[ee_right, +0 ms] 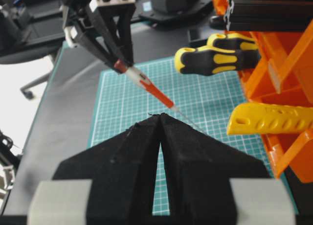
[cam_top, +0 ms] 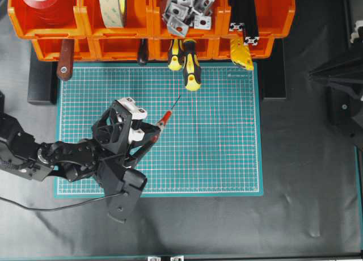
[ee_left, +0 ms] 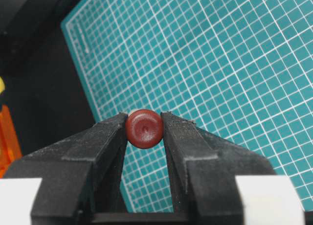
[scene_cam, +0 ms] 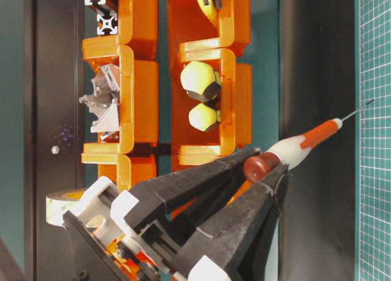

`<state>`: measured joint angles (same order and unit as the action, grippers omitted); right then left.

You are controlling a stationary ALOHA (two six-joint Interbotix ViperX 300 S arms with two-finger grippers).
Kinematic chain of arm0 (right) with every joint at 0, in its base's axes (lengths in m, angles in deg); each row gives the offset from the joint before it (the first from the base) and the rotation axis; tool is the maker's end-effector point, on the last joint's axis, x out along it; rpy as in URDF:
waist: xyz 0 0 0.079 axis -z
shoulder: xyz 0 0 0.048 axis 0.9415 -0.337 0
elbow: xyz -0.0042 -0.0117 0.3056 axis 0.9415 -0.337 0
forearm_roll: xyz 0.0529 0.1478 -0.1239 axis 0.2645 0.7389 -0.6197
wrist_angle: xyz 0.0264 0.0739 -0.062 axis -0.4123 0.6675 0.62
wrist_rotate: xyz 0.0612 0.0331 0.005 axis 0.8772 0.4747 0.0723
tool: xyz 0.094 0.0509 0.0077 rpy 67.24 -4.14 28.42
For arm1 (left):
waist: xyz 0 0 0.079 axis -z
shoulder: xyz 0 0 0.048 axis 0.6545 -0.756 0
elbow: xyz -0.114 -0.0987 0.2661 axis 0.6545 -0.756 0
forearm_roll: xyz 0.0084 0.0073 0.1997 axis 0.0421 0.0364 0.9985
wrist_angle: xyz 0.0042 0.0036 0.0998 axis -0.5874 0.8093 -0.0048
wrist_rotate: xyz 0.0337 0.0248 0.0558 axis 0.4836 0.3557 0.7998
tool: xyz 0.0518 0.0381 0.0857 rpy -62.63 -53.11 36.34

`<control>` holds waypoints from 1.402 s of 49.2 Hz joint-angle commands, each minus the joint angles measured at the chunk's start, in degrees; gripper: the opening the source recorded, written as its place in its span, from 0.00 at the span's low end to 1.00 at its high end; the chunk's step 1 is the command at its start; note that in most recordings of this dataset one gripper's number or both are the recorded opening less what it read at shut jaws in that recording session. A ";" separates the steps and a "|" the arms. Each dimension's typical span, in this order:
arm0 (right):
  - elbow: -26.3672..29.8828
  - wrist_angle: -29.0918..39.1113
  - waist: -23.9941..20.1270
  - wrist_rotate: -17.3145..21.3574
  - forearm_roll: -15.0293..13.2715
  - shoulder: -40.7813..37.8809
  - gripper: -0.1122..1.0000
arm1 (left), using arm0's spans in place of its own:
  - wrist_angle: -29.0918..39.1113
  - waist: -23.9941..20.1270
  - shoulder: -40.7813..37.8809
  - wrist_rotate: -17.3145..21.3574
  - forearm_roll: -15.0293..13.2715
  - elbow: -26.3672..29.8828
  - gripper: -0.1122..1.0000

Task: Pick red screwdriver from container rack with left arm.

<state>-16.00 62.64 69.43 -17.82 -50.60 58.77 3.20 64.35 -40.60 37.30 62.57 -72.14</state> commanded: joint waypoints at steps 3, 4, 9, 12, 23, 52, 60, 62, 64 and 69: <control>2.02 0.09 0.53 0.09 0.09 -0.53 0.10 | -0.62 -0.26 0.79 -0.09 0.26 0.70 0.32; 2.02 0.09 0.62 0.09 0.09 -0.53 0.10 | -0.79 -0.35 0.70 -0.18 0.26 0.70 0.32; 2.02 0.09 0.88 0.09 0.09 -0.53 0.10 | -1.85 -0.62 0.62 -0.44 0.26 0.62 0.32; 2.02 0.09 0.97 0.09 0.09 -0.53 0.10 | -2.55 -0.62 0.53 -0.44 0.26 0.53 0.32; 2.11 0.09 0.97 0.09 0.09 -0.26 0.10 | -4.22 -0.70 0.09 -0.79 0.26 -0.53 0.32; 2.72 1.49 0.97 0.09 0.09 0.62 0.10 | -7.29 -0.62 1.67 -12.39 0.18 -0.79 0.88; 2.72 1.49 0.97 0.09 0.09 0.62 0.10 | -6.15 -0.70 7.29 -18.98 0.18 -2.29 0.88; 2.72 1.41 0.97 0.09 0.09 0.62 0.10 | -5.54 -0.70 9.40 -20.48 0.18 -2.99 0.88; 2.72 1.49 0.97 0.09 0.09 0.62 0.10 | -5.01 -0.70 11.60 -21.80 0.26 -3.69 0.88; 2.72 1.23 0.97 0.09 0.09 0.62 0.10 | -4.48 -0.53 18.54 -25.22 0.18 -6.15 0.88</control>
<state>-15.03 63.96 70.31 -17.74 -50.60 59.92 -1.46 63.82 -28.82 13.92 62.57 -77.41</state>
